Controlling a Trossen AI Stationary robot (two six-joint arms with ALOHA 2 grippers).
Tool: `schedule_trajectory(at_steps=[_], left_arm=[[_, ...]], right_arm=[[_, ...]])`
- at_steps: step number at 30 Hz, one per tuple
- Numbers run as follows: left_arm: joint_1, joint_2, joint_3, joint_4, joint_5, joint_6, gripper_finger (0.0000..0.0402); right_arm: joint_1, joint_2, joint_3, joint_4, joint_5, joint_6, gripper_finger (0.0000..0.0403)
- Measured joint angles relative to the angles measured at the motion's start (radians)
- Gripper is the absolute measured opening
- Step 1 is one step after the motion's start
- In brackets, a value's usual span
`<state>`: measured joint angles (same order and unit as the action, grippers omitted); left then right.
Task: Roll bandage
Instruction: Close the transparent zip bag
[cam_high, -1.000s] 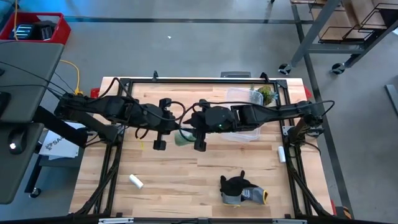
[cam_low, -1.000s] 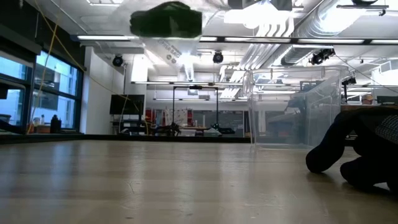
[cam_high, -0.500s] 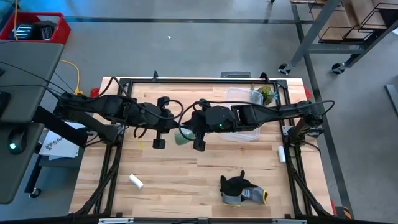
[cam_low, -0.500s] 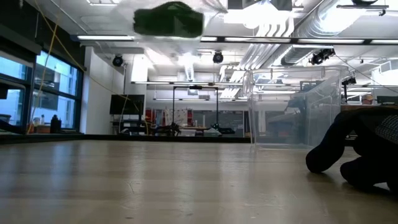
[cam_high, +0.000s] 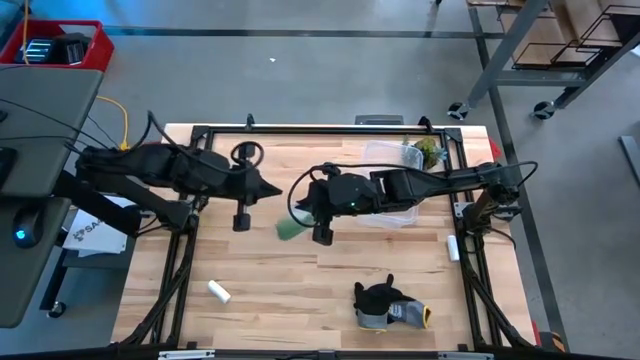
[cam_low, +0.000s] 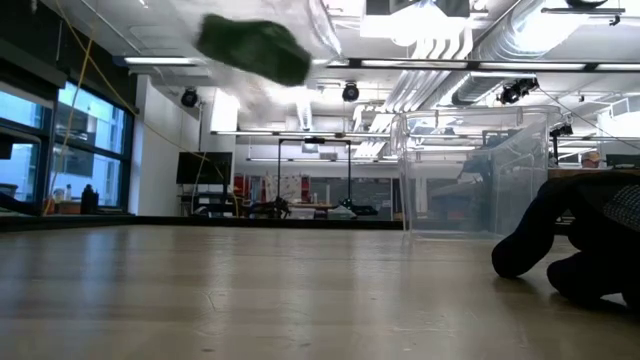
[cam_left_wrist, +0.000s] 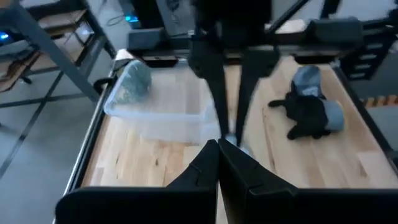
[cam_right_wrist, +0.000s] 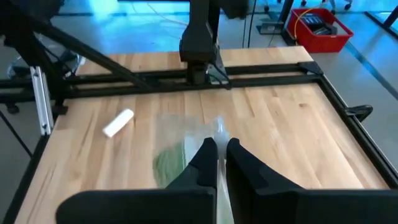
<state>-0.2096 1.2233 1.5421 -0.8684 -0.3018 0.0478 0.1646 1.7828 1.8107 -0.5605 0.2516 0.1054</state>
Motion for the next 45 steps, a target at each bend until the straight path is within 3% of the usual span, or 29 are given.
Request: schedule_trajectory(at_steps=[6,16,21,29,34,39,45], left_arm=[[0.000,0.010,-0.008,-0.028,0.053,-0.066,0.0009],[0.075,0.037,-0.007,-0.017,0.138,-0.290,0.0136],[0.119,0.051,-0.007,-0.016,0.269,-0.325,0.0162],[0.110,0.084,-0.008,-0.042,0.268,-0.379,0.0141],[0.109,0.087,-0.008,-0.009,0.172,-0.388,0.0087],[0.110,0.086,-0.008,-0.011,0.161,-0.384,0.0027],[0.095,0.086,-0.008,-0.023,0.181,-0.379,0.0013]], right_arm=[[-0.001,0.000,0.000,0.019,0.000,0.002,0.0001],[-0.010,0.004,0.000,0.026,-0.008,-0.063,0.0000],[-0.014,0.007,0.000,0.027,-0.016,-0.090,0.0000],[-0.027,0.007,0.000,0.025,-0.013,-0.132,0.0000],[-0.029,0.007,0.000,0.017,0.001,-0.137,0.0000],[-0.029,0.007,0.000,0.008,0.001,-0.140,0.0000],[-0.029,0.007,0.000,0.008,-0.001,-0.158,0.0000]])
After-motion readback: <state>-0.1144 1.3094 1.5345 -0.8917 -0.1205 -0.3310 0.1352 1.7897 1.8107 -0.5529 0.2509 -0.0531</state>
